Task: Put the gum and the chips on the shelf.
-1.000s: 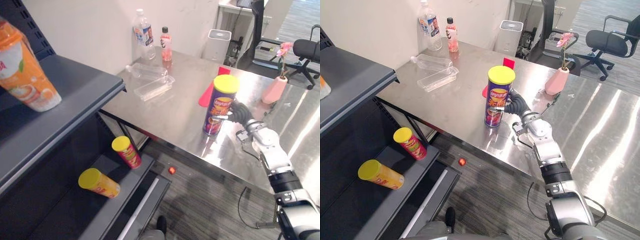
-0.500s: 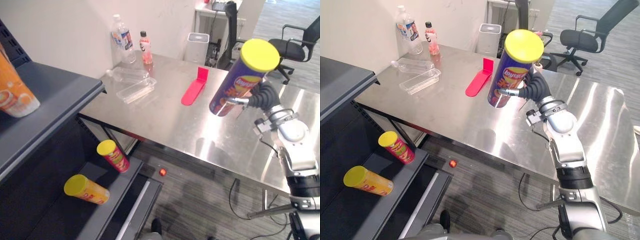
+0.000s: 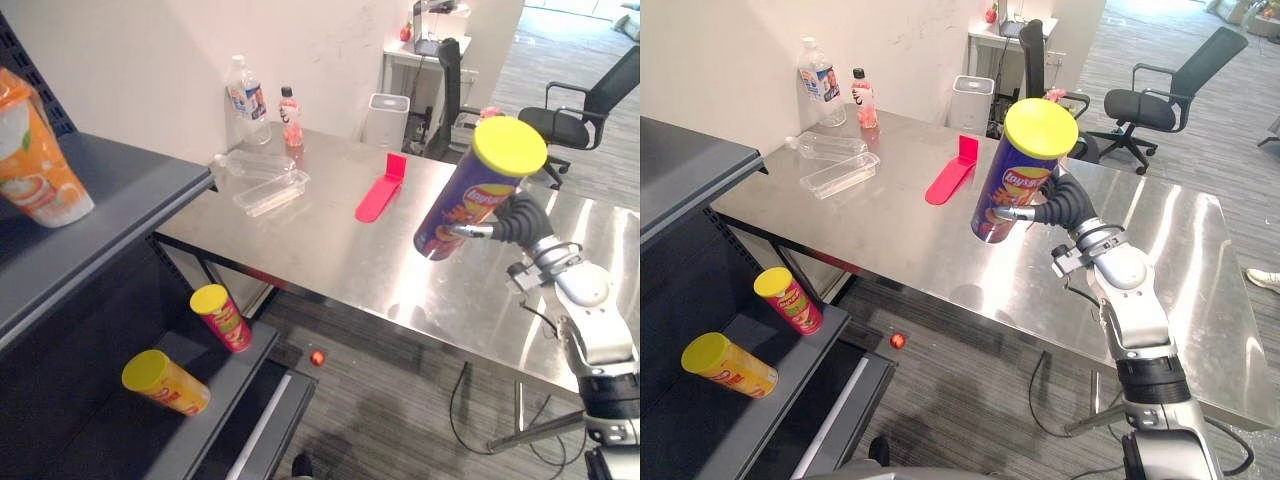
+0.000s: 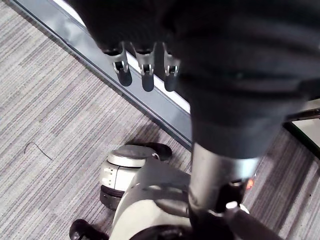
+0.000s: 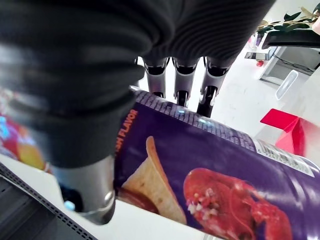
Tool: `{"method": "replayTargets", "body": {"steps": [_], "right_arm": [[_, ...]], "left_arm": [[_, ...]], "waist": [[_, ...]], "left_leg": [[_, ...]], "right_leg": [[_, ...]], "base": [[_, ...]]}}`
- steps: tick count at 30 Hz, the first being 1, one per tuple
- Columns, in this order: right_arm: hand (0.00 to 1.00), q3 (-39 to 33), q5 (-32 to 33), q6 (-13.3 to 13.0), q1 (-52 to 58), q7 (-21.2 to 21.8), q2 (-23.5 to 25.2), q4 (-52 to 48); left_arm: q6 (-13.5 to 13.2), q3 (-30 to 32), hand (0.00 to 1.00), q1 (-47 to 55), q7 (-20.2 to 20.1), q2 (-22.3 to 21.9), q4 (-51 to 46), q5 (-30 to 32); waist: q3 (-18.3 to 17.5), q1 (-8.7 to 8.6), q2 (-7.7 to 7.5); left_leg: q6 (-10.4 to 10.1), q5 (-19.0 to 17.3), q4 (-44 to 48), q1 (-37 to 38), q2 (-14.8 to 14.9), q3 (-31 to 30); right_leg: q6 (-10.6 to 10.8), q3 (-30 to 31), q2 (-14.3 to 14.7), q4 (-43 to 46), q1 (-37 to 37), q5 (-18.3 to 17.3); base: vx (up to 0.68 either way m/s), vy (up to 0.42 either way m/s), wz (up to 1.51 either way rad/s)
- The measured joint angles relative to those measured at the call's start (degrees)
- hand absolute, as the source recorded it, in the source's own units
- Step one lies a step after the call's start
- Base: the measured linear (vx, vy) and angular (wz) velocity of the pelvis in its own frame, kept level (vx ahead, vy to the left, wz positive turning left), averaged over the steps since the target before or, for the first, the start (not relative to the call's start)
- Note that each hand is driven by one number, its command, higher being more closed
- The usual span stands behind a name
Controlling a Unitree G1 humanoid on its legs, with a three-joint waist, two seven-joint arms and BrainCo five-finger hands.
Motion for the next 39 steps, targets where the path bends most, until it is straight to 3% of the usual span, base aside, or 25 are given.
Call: {"method": "replayTargets", "body": {"steps": [7, 13, 14, 15, 16, 17, 18, 19, 20, 21, 22, 23, 24, 25, 26, 27, 29, 30, 31, 32, 34, 39], "right_arm": [[1.0, 0.1, 2.0, 0.6, 1.2, 0.1, 0.7, 0.0], [1.0, 3.2, 2.2, 0.7, -0.2, -0.9, 4.8, 2.3], [1.0, 4.9, 2.2, 1.0, -1.5, -1.2, 5.4, 3.8], [1.0, 5.2, 2.2, 1.0, -1.6, -1.1, 5.3, 4.0], [1.0, 5.3, 2.0, 0.9, -1.7, -1.1, 4.9, 4.4], [1.0, 4.9, 1.7, 0.4, -2.8, -1.2, 4.6, 5.3], [1.0, 3.3, 1.6, -0.1, -3.1, -1.9, 3.3, 5.5], [1.0, 2.4, 1.6, -0.2, -2.7, -2.6, 3.1, 5.3], [1.0, 0.6, 1.6, -0.4, -1.8, -3.8, 1.7, 4.9], [1.0, -1.8, 1.7, -0.5, 0.1, -4.6, 0.8, 4.6], [1.0, -3.2, 1.7, -0.5, 0.8, -4.8, 0.3, 4.4], [1.0, -5.1, 1.7, -0.3, 2.2, -5.3, 0.8, 4.5], [1.0, -5.5, 1.6, 0.1, 3.8, -6.1, 1.1, 4.3], [1.0, -6.1, 1.6, 0.2, 4.8, -6.3, 1.0, 4.2], [1.0, -7.4, 1.6, 0.5, 6.5, -6.4, 1.0, 4.1], [1.0, -8.1, 1.6, 0.7, 6.9, -6.5, 1.1, 4.1], [1.0, -10.0, 1.6, 0.9, 8.0, -7.2, 2.4, 4.0], [1.0, -10.4, 1.6, 0.9, 8.4, -7.4, 2.9, 4.0], [1.0, -11.0, 1.6, 0.9, 9.0, -7.7, 3.6, 4.0], [1.0, -11.3, 1.5, 0.9, 9.3, -8.5, 4.7, 4.0], [1.0, -11.3, 0.5, 0.7, 9.8, -9.1, 6.0, 3.5], [1.0, -13.8, -3.2, -1.6, 13.4, -10.2, 6.4, 2.6]], "left_arm": [[1.2, 1.6, 0.0, 0.1, 0.1, -1.0, -0.2, -2.4], [0.4, 2.0, 0.0, 0.4, 0.8, -2.2, -1.4, -4.6], [-0.2, 3.2, 0.0, 0.6, 1.2, -3.0, -2.1, -5.1], [-0.3, 3.5, 0.0, 0.6, 1.4, -3.4, -2.4, -6.1], [-0.8, 3.6, 0.0, 0.7, 1.2, -3.4, -2.6, -7.1], [-1.5, 5.2, 0.0, 1.2, 0.2, -2.9, -3.1, -8.7], [-1.4, 6.1, 0.0, 1.7, 0.0, -4.7, -2.2, -8.8], [-1.1, 6.2, 0.0, 2.0, 0.3, -5.5, -0.8, -8.7], [-0.4, 5.7, 0.0, 2.4, 0.6, -6.6, -0.4, -8.1], [-0.2, 6.3, 0.0, 1.9, 0.5, -6.0, -0.9, -7.6], [-0.1, 7.7, 0.0, 0.9, 0.4, -5.8, -1.0, -7.0], [0.5, 10.0, 0.0, 0.7, 0.4, -6.0, 0.0, -5.6], [1.0, 11.0, 0.0, 1.0, 0.4, -6.3, 1.1, -4.6], [1.2, 11.1, 0.0, 0.9, 0.3, -6.5, 1.6, -3.9], [1.2, 11.8, 0.0, 0.9, 0.3, -6.6, 2.6, -3.7], [1.2, 11.8, 0.0, 0.8, 0.2, -6.6, 3.0, -3.5], [1.0, 11.8, 0.0, 0.6, 0.1, -6.5, 3.3, -3.1], [0.8, 11.7, 0.0, 0.5, 0.2, -6.5, 3.3, -3.0], [0.5, 11.5, 0.0, 0.5, 0.1, -6.4, 3.2, -3.0], [-0.3, 11.3, 0.0, 0.6, 0.1, -6.2, 3.3, -2.9], [-1.3, 11.0, 0.0, 0.8, 0.1, -6.1, 3.3, -2.9], [-3.1, 8.0, 0.0, 1.3, 0.1, -5.8, 3.3, -3.6]], "waist": [[0.0, 0.68, 0.07], [-0.2, 3.4, 0.32], [0.0, 4.1, 0.88], [0.3, 4.13, 1.13], [0.2, 4.17, 0.51], [0.1, 3.58, -1.79], [0.7, 4.03, 1.55], [0.6, 4.04, 3.21], [0.9, 2.61, 5.36], [-0.2, 0.83, 3.03], [-0.4, 0.62, 2.42], [-0.3, 1.47, 2.43], [-0.2, 1.29, 2.42], [-0.2, 0.84, 2.44], [-0.3, 0.14, 2.54], [-0.2, -0.18, 2.71], [-0.3, -0.79, 3.05], [-0.5, -1.05, 3.23], [0.0, -1.36, 2.46], [0.5, -1.48, 1.43], [0.7, -0.95, 0.9], [1.8, -0.18, 1.8]], "left_leg": [[-0.1, 0.1, 0.0, -0.3, 0.1, -0.4], [0.3, 2.6, 0.5, -4.0, 0.5, -4.6], [6.3, 0.8, 1.4, -5.5, 0.8, -1.6], [10.9, -1.1, 2.8, -6.5, 1.3, 2.3], [17.4, -5.8, 4.4, -6.9, 2.1, 9.5], [19.4, -9.4, 12.0, -8.3, 3.0, 19.5], [19.5, -9.6, 29.4, -9.9, 8.6, 25.9], [18.6, -10.0, 34.6, -9.3, 10.1, 28.7], [16.6, -6.7, 34.2, -9.9, 8.9, 30.4], [12.6, -1.5, 25.5, -9.5, 2.3, 27.4], [13.3, -2.6, 25.1, -9.4, 1.0, 27.8], [13.4, -9.3, 35.3, -8.1, 4.7, 33.0], [9.7, -11.7, 36.6, -4.4, 6.4, 34.4], [8.2, -12.3, 35.2, -2.6, 6.7, 34.6], [5.2, -12.3, 29.4, -0.4, 5.9, 33.6], [4.6, -12.4, 26.3, -0.1, 4.5, 32.7], [3.9, -11.7, 15.2, 1.1, 0.2, 29.6], [4.0, -11.4, 12.9, 1.5, -0.5, 28.4], [4.6, -10.6, 10.1, 1.9, -1.6, 27.1], [5.1, -10.0, 9.1, 1.9, -2.2, 25.8], [5.5, -9.8, 7.8, 2.0, -2.9, 24.8], [6.4, -9.3, 2.5, 4.0, -7.0, 23.6]], "right_leg": [[0.0, -0.5, 0.2, -0.1, 0.2, 0.0], [-0.9, -6.5, 1.2, 0.4, 0.3, -0.6], [-1.1, -9.5, 1.4, 0.8, 0.7, -0.6], [-1.3, -12.0, 1.4, 0.9, 0.8, -0.4], [-1.6, -14.4, 2.1, -0.7, 1.6, 0.2], [-4.3, -19.4, 1.8, -4.3, 3.2, -0.4], [-4.0, -23.7, 0.7, -0.6, 4.0, -1.4], [-3.4, -25.3, -0.2, 2.8, 4.2, -3.1], [-3.8, -27.7, -2.9, 8.7, 3.9, -6.2], [-5.5, -27.4, -5.0, 6.8, 3.2, -7.3], [-4.1, -29.4, -5.4, 5.9, 3.4, -6.5], [-3.1, -32.0, -5.8, 7.0, 3.1, -5.9], [-3.3, -33.5, -6.0, 8.2, 2.9, -6.0], [-3.4, -34.6, -6.1, 8.6, 2.8, -6.1], [-3.4, -36.2, -6.3, 9.8, 2.1, -6.1], [-3.4, -36.8, -6.7, 10.5, 1.5, -6.1], [-3.4, -38.5, -8.0, 13.2, -0.1, -6.1], [-3.4, -38.8, -8.1, 13.5, -0.2, -6.1], [-3.4, -38.9, -8.4, 13.9, -0.1, -6.1], [-3.1, -38.8, -8.7, 14.2, 0.2, -5.9], [-2.9, -38.8, -9.0, 14.7, 0.2, -5.7], [-2.9, -38.7, -14.4, 21.1, -0.1, -5.7]], "base": [[0.0, -0.005, 0.02], [-0.04, -0.037, 0.48], [-0.12, -0.042, 0.86], [-0.07, -0.035, 1.06], [-0.03, -0.105, 1.44], [-0.03, -0.159, 1.66], [-0.04, -0.112, 1.46], [-0.06, 0.066, 1.64], [-0.07, 0.165, 2.13], [-0.1, 0.186, 2.34], [-0.11, 0.071, 1.8], [-0.1, 0.049, 1.11], [-0.07, 0.018, 0.89], [-0.06, 0.095, 0.94], [-0.07, 0.117, 0.78], [-0.12, 0.176, 0.83], [-0.13, 0.199, 0.72], [-0.1, 0.173, 0.77], [-0.1, 0.127, 0.77], [-0.1, 0.104, 0.68], [-0.11, 0.083, 0.36], [-0.11, 0.136, 0.16]]}}
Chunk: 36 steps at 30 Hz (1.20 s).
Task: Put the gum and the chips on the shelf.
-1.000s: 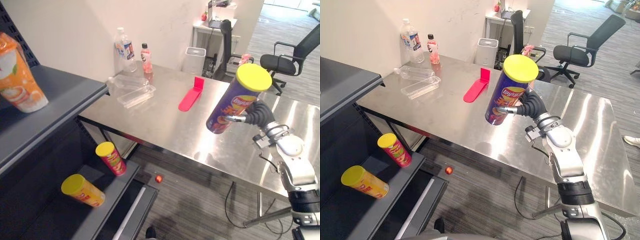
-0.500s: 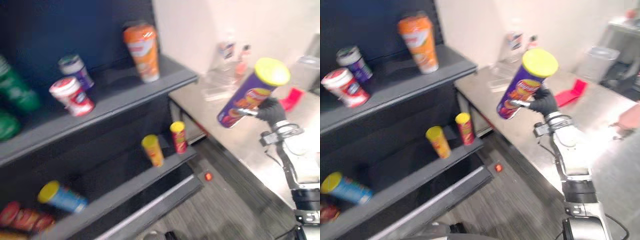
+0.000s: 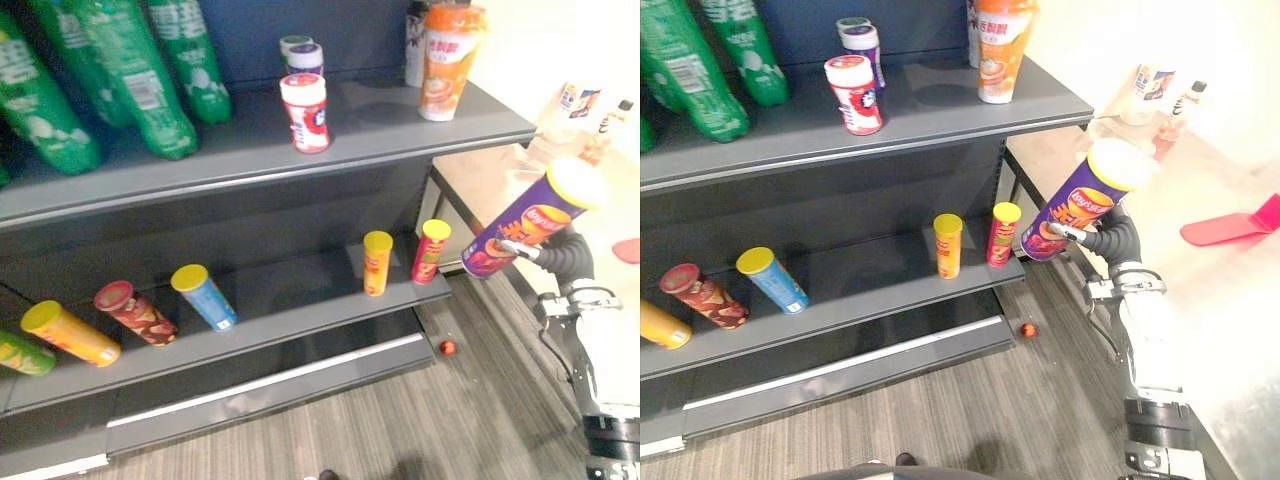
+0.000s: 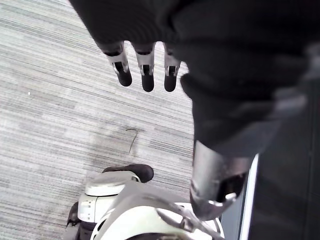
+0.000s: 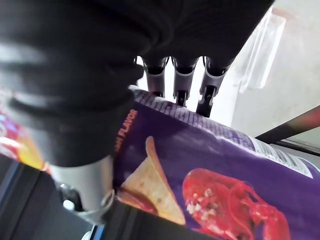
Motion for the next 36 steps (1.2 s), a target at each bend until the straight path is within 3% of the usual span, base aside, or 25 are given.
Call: {"method": "replayTargets", "body": {"steps": [1, 4, 5, 7, 8, 9, 11, 12, 14, 18, 20, 23, 29, 36], "right_arm": [[1.0, -0.6, -0.5, -0.3, 0.5, -0.4, 0.0, 0.0], [1.0, -4.2, -2.0, -1.1, 2.3, -1.2, 0.0, 0.0], [1.0, -5.6, -2.0, -1.7, 3.5, -1.5, 0.0, -0.1], [1.0, -7.9, -2.0, -2.5, 6.4, -2.4, 0.0, -0.3], [1.0, -8.5, -1.9, -2.5, 7.2, -2.8, 0.0, -0.5], [1.0, -9.4, -1.9, -2.5, 8.3, -3.6, 0.0, -1.1], [1.0, -10.3, -1.9, -2.7, 9.9, -4.2, 0.2, -3.1], [1.0, -10.3, -1.8, -3.1, 10.1, -4.4, 0.3, -3.8], [1.0, -10.1, -1.8, -4.6, 9.7, -4.2, 0.4, -4.3], [1.0, -8.4, -1.7, -6.0, 8.6, -3.2, 0.9, -4.1], [1.0, -5.4, -1.4, -6.4, 8.0, -2.0, 1.0, -3.5], [1.0, -3.6, -1.3, -6.8, 7.1, -0.7, 1.0, -2.3], [1.0, -1.5, -1.5, -6.8, 6.1, 1.3, 1.0, -1.1], [1.0, 5.8, -1.6, -6.9, 6.1, 5.8, 2.2, -1.5]], "left_arm": [[0.0, -0.2, 0.0, 0.0, 0.0, 0.0, 0.0, -0.4], [0.2, -0.4, 0.0, -0.1, -1.0, -0.1, 0.0, -0.5], [0.3, -0.4, 0.0, -0.1, -1.8, -0.1, -0.1, -0.5], [1.8, -0.4, 0.0, -0.1, -2.5, 0.3, -2.5, -0.2], [2.1, -0.4, 0.0, -0.3, -2.7, 0.7, -3.2, -0.2], [3.0, -0.4, 0.0, -1.0, -3.1, 1.4, -3.5, 0.2], [5.0, -0.4, 0.0, -2.1, -3.9, 2.3, -3.9, 1.8], [5.7, -0.5, 0.0, -2.6, -4.0, 2.4, -4.2, 2.2], [6.2, -0.8, 0.0, -3.1, -4.0, 2.3, -4.5, 2.2], [6.4, -1.1, 0.0, -3.0, -4.0, 2.3, -4.4, 2.2], [6.3, -1.3, 0.0, -2.7, -3.7, 2.6, -4.5, 2.2], [6.1, -1.4, 0.0, -2.4, -3.3, 3.0, -4.8, 2.2], [4.2, -1.4, 0.0, -0.2, -3.2, 1.7, -4.7, 2.3], [4.1, -2.8, 0.0, -0.6, -4.3, 2.3, -4.6, 2.4]], "waist": [[0.1, 0.0, 0.1], [2.1, -0.05, 0.96], [3.2, -0.13, 1.15], [3.3, -1.79, 1.39], [3.3, -2.51, 1.37], [3.8, -3.24, 0.62], [4.2, -3.27, -0.02], [4.3, -3.24, -0.29], [4.3, -2.96, -0.5], [4.0, -3.0, -1.05], [3.4, -2.68, -2.26], [2.8, -1.38, -2.82], [2.2, -1.86, -2.03], [1.5, -1.72, -0.93]], "left_leg": [[0.2, -0.1, -0.3, 0.0, -0.5, 0.0], [1.0, -0.6, -0.4, -0.3, -1.0, -0.1], [0.9, -0.6, -0.4, -0.6, -0.8, -1.0], [0.5, 0.9, -0.5, -2.9, -0.8, -7.1], [0.5, 1.2, -0.7, -3.3, -0.8, -9.0], [0.6, 1.2, -1.5, -3.5, -1.1, -11.6], [1.5, 3.2, -1.5, -4.1, -1.4, -16.1], [1.6, 3.3, -1.5, -4.1, -1.5, -17.6], [1.6, 3.3, -1.4, -4.1, -1.6, -18.9], [0.7, 3.9, -0.9, -3.9, -1.5, -18.7], [0.6, 4.2, 0.6, -4.0, -1.5, -18.6], [-0.5, 5.3, -1.1, -2.9, -0.7, -18.0], [-1.6, 7.1, -2.4, -2.1, 1.8, -17.5], [-2.0, 6.9, -2.5, -3.3, 1.7, -17.8]], "right_leg": [[0.0, 0.0, -0.6, 0.7, -0.2, 0.0], [-2.6, 2.4, -1.7, 3.1, -1.9, 2.9], [-3.8, 6.9, -1.4, 4.0, -3.0, 4.4], [-4.4, 22.6, 2.8, 6.2, -6.7, 5.4], [-4.4, 27.0, 4.9, 5.8, -6.9, 5.3], [-4.3, 34.0, 7.8, 4.3, -6.5, 5.4], [-3.2, 40.7, 9.7, 4.1, -6.5, 4.9], [-1.7, 42.5, 10.1, 4.2, -6.4, 2.9], [-1.0, 44.1, 10.7, 4.0, -6.8, 1.1], [-0.6, 45.1, 10.9, 0.5, -7.4, 1.2], [1.7, 45.1, 11.3, -7.3, -6.1, 3.5], [2.2, 45.0, 13.3, -14.3, -3.2, 3.5], [1.8, 44.6, 16.2, -17.6, -1.7, 2.8], [1.9, 43.6, 16.3, -19.3, -1.9, 2.9]], "base": [[-0.09, 0.137, 0.09], [-0.06, 0.141, 0.03], [-0.04, 0.12, 0.33], [-0.01, 0.064, 0.81], [0.04, -0.003, 1.11], [0.05, -0.01, 1.0], [0.06, 0.003, 1.02], [0.06, 0.005, 0.82], [0.07, -0.004, 0.56], [0.06, -0.052, 0.47], [0.07, -0.114, 0.16], [0.06, -0.173, -0.14], [0.0, -0.16, -0.1], [0.0, -0.005, 0.06]]}}
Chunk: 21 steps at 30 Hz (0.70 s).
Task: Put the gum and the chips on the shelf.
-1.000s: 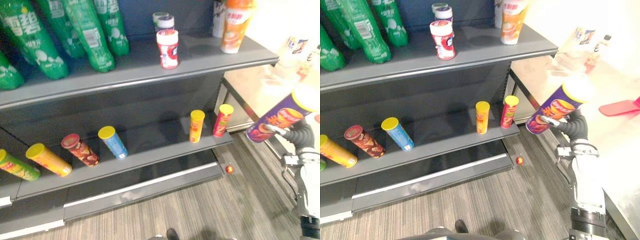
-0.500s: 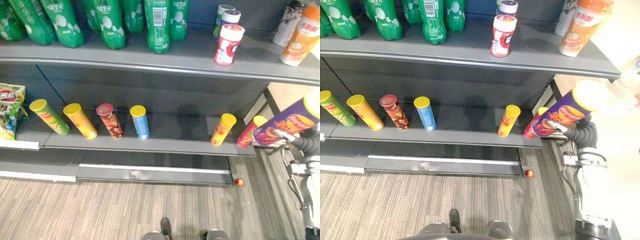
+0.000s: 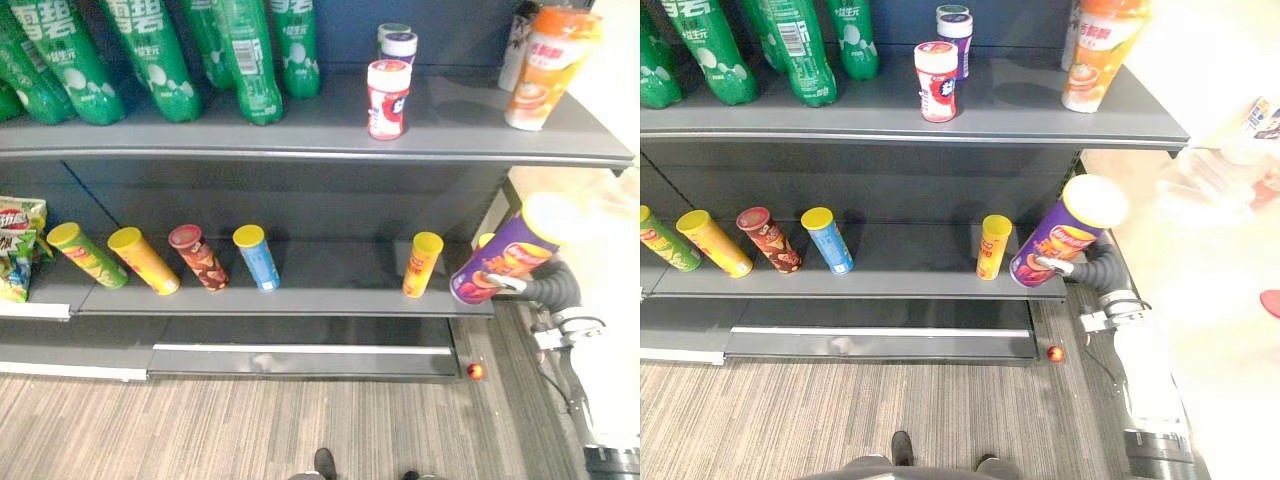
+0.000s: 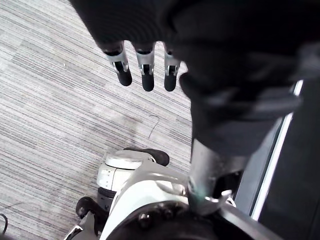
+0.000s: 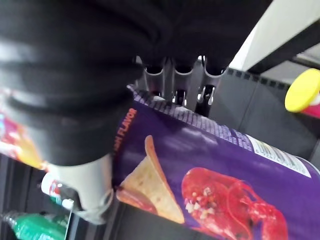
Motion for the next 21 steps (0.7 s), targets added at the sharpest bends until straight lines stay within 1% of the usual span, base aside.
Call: {"method": "replayTargets", "body": {"steps": [3, 7, 10, 12, 13, 15, 16, 17, 21], "right_arm": [[1.0, 2.0, -0.2, 0.1, -0.9, 1.0, 1.0, -1.8], [1.0, 4.5, -0.2, 0.2, -5.0, 1.1, 1.0, -4.4], [1.0, 7.5, -0.3, 0.2, -8.5, 1.1, 1.0, -5.8], [1.0, 9.6, -0.4, 0.3, -10.8, 1.0, 1.0, -6.1], [1.0, 10.7, -0.4, 0.3, -12.1, 0.9, 1.0, -6.2], [1.0, 11.7, -0.5, 0.8, -13.2, 0.8, 1.0, -6.2], [1.0, 12.3, -0.9, 0.9, -13.9, 0.5, 1.0, -6.3], [1.0, 13.0, -2.3, 1.0, -14.8, 0.2, 1.0, -6.5], [1.0, 15.1, -4.0, 1.1, -17.5, -0.6, 1.0, -7.8]], "left_arm": [[-0.5, -0.8, 0.0, -0.2, -0.8, 1.1, 0.0, 0.0], [-0.6, -2.2, 0.0, -1.4, -2.1, 2.1, -0.3, -0.3], [-1.8, -3.4, 0.0, -3.3, -2.1, 3.1, -0.7, -0.6], [-2.3, -5.0, 0.0, -3.9, -2.1, 3.7, -1.3, -0.5], [-2.4, -5.6, 0.0, -4.3, -2.1, 3.8, -1.9, -0.6], [-3.1, -6.5, 0.0, -4.9, -2.0, 4.0, -2.2, -0.6], [-3.8, -7.1, 0.0, -5.3, -1.8, 4.0, -2.9, -0.6], [-4.2, -7.8, 0.0, -5.5, -1.4, 4.0, -4.2, -0.6], [-5.4, -10.6, 0.0, -5.7, 0.9, 4.8, -7.0, -0.6]], "waist": [[0.0, 0.24, -0.71], [0.7, 0.23, -0.78], [2.3, 0.33, -0.62], [3.1, 0.44, -0.2], [4.0, 0.52, 0.01], [4.8, 1.24, 0.43], [5.7, 1.72, 0.64], [6.7, 1.78, 0.84], [9.2, 1.86, 1.41]], "left_leg": [[0.1, 0.1, 0.0, -1.1, -0.1, -0.3], [0.6, 0.8, 0.0, -3.3, -0.1, 0.1], [0.8, 1.1, 0.0, -4.0, -0.2, -0.3], [0.9, 1.2, 0.0, -5.2, -0.2, -0.5], [0.8, 1.3, 0.0, -5.7, -0.2, -0.7], [0.8, 1.5, 0.0, -6.7, -0.2, -0.9], [0.8, 1.6, 0.0, -7.0, -0.2, -1.0], [0.7, 1.8, 0.0, -7.3, -0.2, -1.2], [0.7, 2.3, 0.2, -9.2, -0.2, -1.5]], "right_leg": [[-0.2, 0.0, -0.1, -0.5, -0.9, 0.6], [-0.4, 0.5, -0.1, -0.7, -2.9, 2.0], [-0.5, 0.4, -0.1, -0.4, -3.5, 2.1], [-0.5, 0.3, -0.1, 0.3, -4.9, 2.1], [-0.6, 0.2, -0.2, 0.4, -5.3, 2.1], [-0.6, 0.1, -0.2, 0.6, -6.4, 2.3], [-0.6, 0.1, -0.2, 1.0, -6.9, 2.3], [-0.6, -0.1, -0.2, 1.2, -7.1, 2.3], [-0.6, -0.5, -0.4, 2.2, -9.2, 2.3]], "base": [[0.01, 0.006, 0.03], [0.02, 0.016, -0.04], [0.0, 0.031, 0.04], [-0.02, 0.023, 0.06], [-0.03, 0.025, 0.05], [-0.01, 0.013, 0.02], [0.0, 0.017, 0.06], [-0.01, 0.016, 0.07], [0.01, 0.016, 0.07]]}}
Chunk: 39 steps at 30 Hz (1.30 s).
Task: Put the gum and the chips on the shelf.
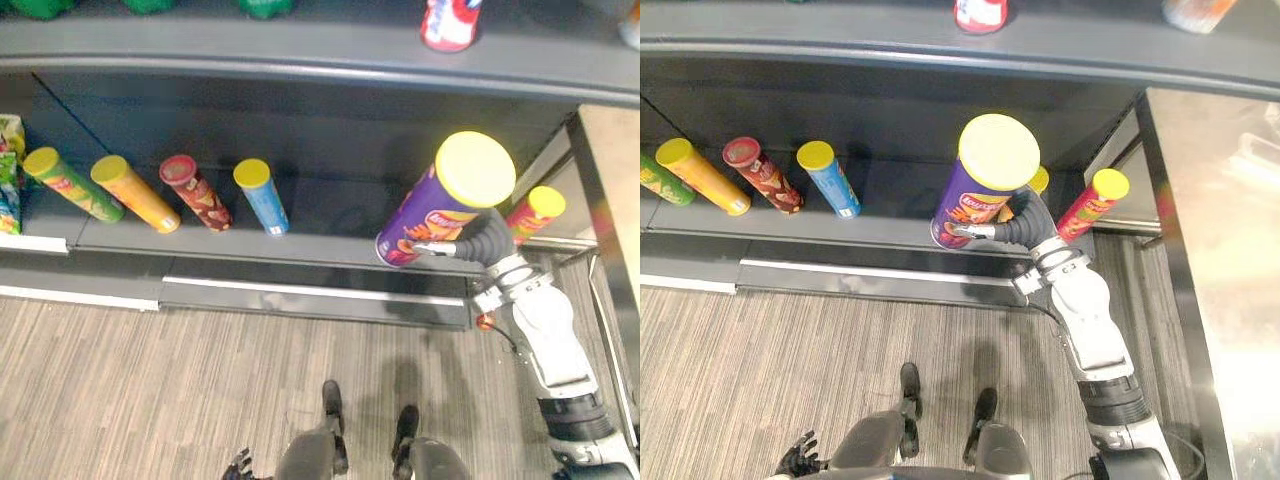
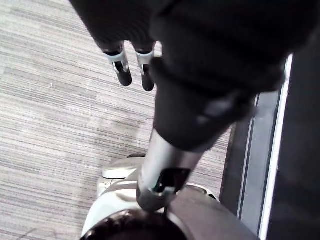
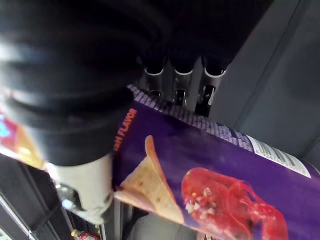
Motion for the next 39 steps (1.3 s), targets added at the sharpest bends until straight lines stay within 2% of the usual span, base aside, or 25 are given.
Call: {"method": "replayTargets", "body": {"steps": [6, 10, 12, 16, 25, 32, 39], "right_arm": [[1.0, 2.8, -3.1, 0.0, -1.0, -2.8, -0.1, -0.1], [1.0, 6.4, -5.4, -0.1, -2.7, -4.7, -0.1, -0.6], [1.0, 7.2, -7.7, -0.4, -3.0, -6.7, -0.1, -1.9], [1.0, 9.6, -10.3, -0.4, -4.8, -10.4, 0.0, -1.9], [1.0, 14.4, -12.2, -0.3, -8.7, -16.6, 2.1, -1.4], [1.0, 15.6, -15.0, 0.6, -14.4, -23.0, 3.0, 9.7], [1.0, 15.4, -19.0, 0.9, -20.9, -30.5, 4.1, 21.4]], "left_arm": [[-1.0, -2.7, 0.0, 0.0, 3.5, 0.9, -2.8, -0.2], [-1.1, -3.2, 0.0, 0.0, 4.0, 0.9, -4.1, -0.2], [-2.9, -3.2, 0.0, -0.9, 4.5, 0.8, -5.7, -0.7], [-5.8, -3.2, 0.0, -3.2, 5.8, -0.5, -8.5, -0.7], [-6.0, -3.2, 0.0, -4.6, 9.0, -0.9, -6.5, -2.3], [-6.1, -4.3, 0.0, -5.9, 9.5, -0.9, -6.0, -2.3], [-6.0, -7.4, 0.0, -6.6, 9.4, -1.0, -4.7, -2.3]], "waist": [[2.1, 0.9, 0.84], [3.6, 1.57, 1.56], [4.6, 1.67, 2.29], [5.2, 2.07, 2.53], [6.5, 2.18, 3.63], [7.8, 3.29, 4.7], [9.0, 4.13, 7.13]], "left_leg": [[0.4, 0.6, 0.3, -1.6, -0.3, -1.5], [0.3, 0.6, 0.3, -2.2, -0.4, -1.9], [0.2, 1.1, 0.3, -3.0, -0.5, -2.9], [0.2, 1.2, 0.3, -3.1, -0.7, -2.9], [0.1, 1.6, 0.3, -4.5, -1.0, -4.3], [0.0, 2.9, 0.3, -6.3, -1.5, -6.1], [0.2, 3.5, 0.3, -7.7, -2.0, -7.4]], "right_leg": [[-0.1, -1.2, -0.2, 0.3, -1.0, -0.1], [-0.5, -1.4, -0.5, 1.7, -1.9, -0.7], [-0.5, -2.3, -0.7, 2.9, -2.8, -1.2], [-0.5, -2.3, -1.2, 4.5, -3.6, -1.9], [-0.7, -3.4, -2.3, 9.0, -6.3, -4.8], [-1.1, -5.1, -3.6, 13.5, -9.0, -7.4], [-1.2, -6.3, -4.7, 16.3, -10.9, -8.8]], "base": [[0.05, 0.005, 0.13], [0.02, -0.003, 0.05], [0.02, -0.008, 0.22], [0.0, -0.002, 0.03], [0.04, -0.033, 0.08], [0.05, -0.059, 0.16], [0.03, -0.041, 0.1]]}}
